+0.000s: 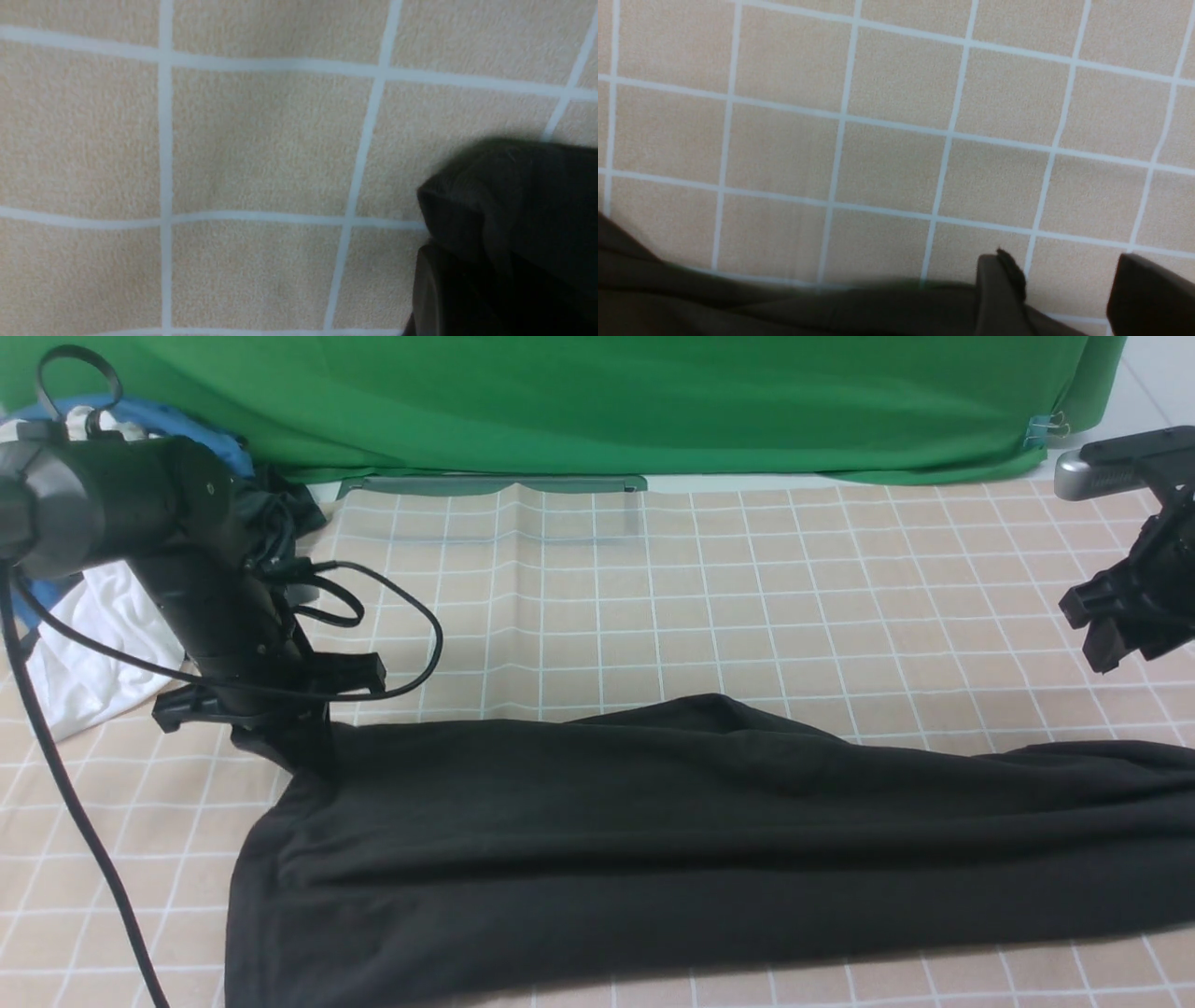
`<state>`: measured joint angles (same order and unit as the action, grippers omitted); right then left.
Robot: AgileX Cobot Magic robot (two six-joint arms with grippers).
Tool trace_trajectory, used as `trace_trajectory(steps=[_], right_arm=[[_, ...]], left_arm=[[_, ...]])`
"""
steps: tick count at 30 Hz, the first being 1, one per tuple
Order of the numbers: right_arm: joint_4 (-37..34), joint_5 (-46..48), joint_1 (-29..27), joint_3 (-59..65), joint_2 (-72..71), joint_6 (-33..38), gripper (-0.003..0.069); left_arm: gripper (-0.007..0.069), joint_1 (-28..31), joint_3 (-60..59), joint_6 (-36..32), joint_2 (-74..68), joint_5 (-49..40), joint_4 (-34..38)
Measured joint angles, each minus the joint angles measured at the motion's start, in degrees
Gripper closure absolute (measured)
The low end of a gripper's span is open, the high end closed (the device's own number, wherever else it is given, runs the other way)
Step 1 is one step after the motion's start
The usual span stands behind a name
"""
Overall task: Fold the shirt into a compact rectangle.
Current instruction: 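Fold the black garment in half by bringing its near edge over to the far edge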
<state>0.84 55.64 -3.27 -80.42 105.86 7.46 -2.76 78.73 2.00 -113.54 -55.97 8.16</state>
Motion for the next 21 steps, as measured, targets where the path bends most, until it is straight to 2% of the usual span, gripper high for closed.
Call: trace_trajectory(steps=[11,18,21], right_arm=[[0.0,-1.2,0.0,0.0,0.0,0.0,0.0312],[-0.1,-3.4,0.0,0.0,0.2,0.7,0.0312],[-0.1,-1.5,0.0,-0.1,1.0,3.0,0.0312]], left_arm=[[0.0587,0.5,0.0,0.8,2.3,10.7,-1.7],[0.0586,0.5,0.0,2.5,1.5,12.6,-2.4],[0.0557,0.5,0.0,2.5,1.4,12.5,-2.8]])
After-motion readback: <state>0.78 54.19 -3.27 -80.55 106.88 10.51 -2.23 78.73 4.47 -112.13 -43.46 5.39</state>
